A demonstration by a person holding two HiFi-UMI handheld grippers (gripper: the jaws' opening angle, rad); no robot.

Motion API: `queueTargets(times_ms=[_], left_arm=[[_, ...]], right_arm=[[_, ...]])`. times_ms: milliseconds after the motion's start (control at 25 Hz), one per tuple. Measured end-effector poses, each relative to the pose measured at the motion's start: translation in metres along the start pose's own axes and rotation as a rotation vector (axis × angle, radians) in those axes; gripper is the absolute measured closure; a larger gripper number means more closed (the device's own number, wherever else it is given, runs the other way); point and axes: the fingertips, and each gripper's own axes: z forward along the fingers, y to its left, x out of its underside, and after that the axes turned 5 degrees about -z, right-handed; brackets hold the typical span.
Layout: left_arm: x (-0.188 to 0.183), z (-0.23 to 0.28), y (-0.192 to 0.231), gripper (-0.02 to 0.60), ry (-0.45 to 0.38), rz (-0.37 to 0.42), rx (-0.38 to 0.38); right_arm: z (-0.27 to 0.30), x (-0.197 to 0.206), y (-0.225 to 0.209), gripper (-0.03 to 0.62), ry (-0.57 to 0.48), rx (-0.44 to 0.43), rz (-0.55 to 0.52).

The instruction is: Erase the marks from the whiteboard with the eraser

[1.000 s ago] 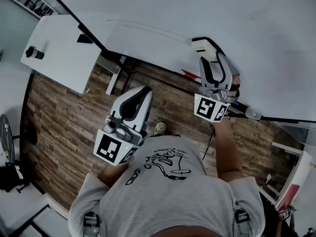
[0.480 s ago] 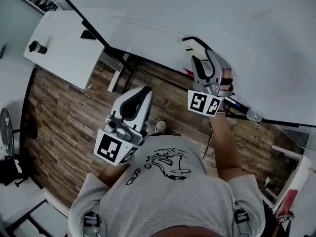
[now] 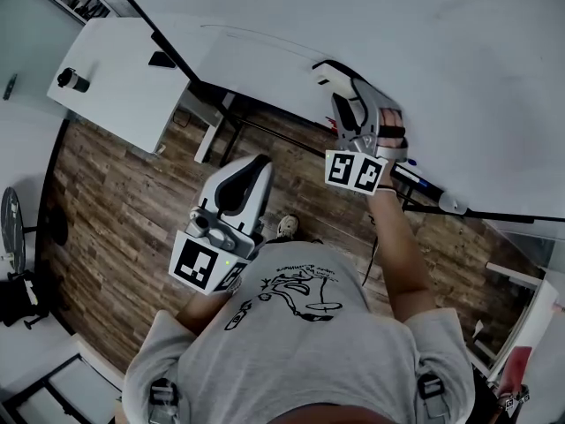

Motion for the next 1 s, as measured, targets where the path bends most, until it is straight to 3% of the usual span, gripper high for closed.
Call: queueTargets(times_ms=[560, 1000], left_arm=[[-0.001, -0.009, -0.044, 0.546, -0.025, 0.021, -0.023], [0.001, -0.01, -0.071, 0.546, -0.049, 0.043, -0.064]], right_arm=[[-0.069, 0.007, -0.042, 0.361, -0.056, 0.05, 0.117], [-0.111, 0.006, -0.085, 0.359, -0.114, 0.118, 0.145]])
